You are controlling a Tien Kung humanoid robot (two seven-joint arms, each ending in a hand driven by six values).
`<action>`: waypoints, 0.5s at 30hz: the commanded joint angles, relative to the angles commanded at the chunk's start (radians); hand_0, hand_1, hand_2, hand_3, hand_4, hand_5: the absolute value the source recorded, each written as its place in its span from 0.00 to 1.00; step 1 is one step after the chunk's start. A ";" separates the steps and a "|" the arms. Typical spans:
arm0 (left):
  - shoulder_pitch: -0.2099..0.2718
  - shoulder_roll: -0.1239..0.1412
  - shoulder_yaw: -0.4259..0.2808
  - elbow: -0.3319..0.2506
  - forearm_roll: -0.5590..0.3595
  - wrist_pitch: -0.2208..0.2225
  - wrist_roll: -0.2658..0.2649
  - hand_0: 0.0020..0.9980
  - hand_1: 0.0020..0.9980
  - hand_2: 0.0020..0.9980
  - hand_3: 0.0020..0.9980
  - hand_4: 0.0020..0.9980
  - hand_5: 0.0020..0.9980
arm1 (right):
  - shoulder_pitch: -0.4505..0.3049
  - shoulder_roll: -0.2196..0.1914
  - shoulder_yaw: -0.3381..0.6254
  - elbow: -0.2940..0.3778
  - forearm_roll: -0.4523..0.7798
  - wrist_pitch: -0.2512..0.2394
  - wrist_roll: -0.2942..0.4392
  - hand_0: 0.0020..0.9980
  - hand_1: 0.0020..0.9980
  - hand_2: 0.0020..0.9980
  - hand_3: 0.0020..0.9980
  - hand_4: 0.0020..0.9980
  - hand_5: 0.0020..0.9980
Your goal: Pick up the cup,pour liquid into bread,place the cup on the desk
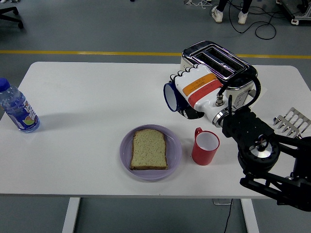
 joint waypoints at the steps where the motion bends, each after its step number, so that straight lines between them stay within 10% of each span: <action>1: 0.000 0.000 -0.001 0.000 0.001 0.000 0.000 0.63 0.64 0.65 0.50 0.24 0.86 | -0.008 -0.001 0.008 0.000 0.020 -0.026 0.000 0.56 0.53 0.61 0.56 0.57 0.00; 15: -0.002 0.002 -0.009 0.000 0.008 0.000 0.000 0.63 0.64 0.65 0.50 0.24 0.86 | -0.151 -0.029 0.171 0.048 0.440 -0.334 0.012 0.56 0.53 0.61 0.56 0.57 0.00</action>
